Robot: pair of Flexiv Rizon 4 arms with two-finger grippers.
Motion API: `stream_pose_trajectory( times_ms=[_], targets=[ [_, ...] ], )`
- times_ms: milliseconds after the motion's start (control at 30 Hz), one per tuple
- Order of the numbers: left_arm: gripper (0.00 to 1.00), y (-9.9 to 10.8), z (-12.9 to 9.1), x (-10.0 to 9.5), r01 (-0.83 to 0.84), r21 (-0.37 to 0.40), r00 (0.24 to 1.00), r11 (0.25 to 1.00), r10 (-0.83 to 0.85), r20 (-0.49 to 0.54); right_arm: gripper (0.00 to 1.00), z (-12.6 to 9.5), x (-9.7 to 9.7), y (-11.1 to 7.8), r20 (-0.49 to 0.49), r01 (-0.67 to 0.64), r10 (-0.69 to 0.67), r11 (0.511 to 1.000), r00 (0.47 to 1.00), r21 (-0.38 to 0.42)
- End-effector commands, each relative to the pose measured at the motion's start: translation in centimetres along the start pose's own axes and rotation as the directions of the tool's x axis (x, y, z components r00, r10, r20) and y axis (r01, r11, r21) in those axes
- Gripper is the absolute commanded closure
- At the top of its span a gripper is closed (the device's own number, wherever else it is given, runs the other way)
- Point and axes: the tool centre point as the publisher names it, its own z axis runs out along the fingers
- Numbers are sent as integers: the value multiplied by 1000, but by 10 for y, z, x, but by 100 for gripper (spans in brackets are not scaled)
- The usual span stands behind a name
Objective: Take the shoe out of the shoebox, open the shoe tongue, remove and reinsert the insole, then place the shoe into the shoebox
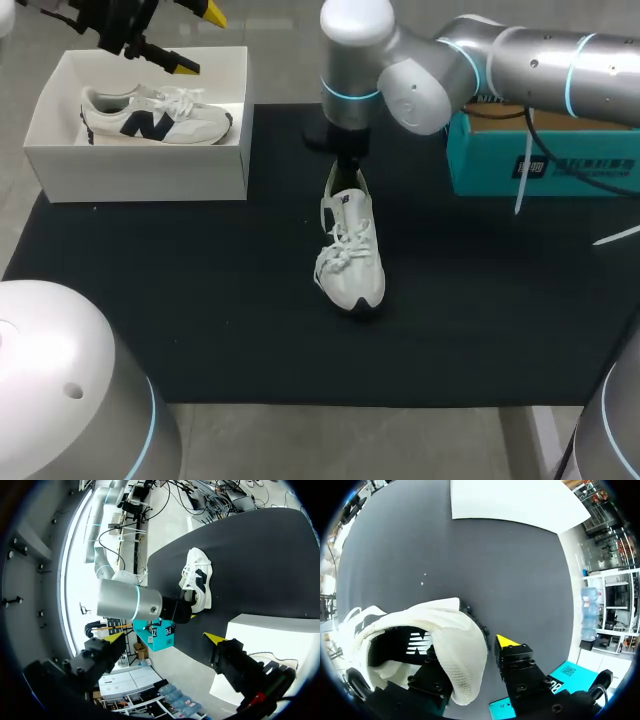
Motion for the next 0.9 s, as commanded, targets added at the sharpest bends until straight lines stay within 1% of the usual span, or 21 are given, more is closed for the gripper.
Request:
stream_pose_trajectory(
  times_ms=[33, 200, 367, 500, 667, 800, 900],
  targets=[
    [0, 1, 0, 0, -1, 2, 1000, 1000, 1, -3, 100, -18, 7, -3, 13, -21, 21, 1000, 1000, 2],
    [0, 1, 0, 0, -1, 2, 1000, 1000, 1, -3, 100, -45, 10, -4, 20, -38, 38, 999, 999, -6],
    [0, 1, 0, 0, -1, 2, 1000, 1000, 1, -3, 100, -82, 0, -10, 32, -52, 52, 999, 998, -4],
    [0, 1, 0, 0, -1, 2, 1000, 1000, 1, -3, 100, -117, -15, -17, 43, -43, 43, 999, 998, 11],
    [0, 1, 0, 0, -1, 2, 1000, 1000, 1, -3, 100, -166, -29, -16, 40, -34, 33, 999, 999, 21],
    [0, 1, 0, 0, -1, 2, 1000, 1000, 1, -3, 100, -209, -39, -13, 34, -35, 34, 999, 999, 15],
    [0, 1, 0, 0, -1, 2, 1000, 1000, 1, -3, 100, -236, -46, -17, 32, -47, 47, 999, 998, 0]
  ],
)
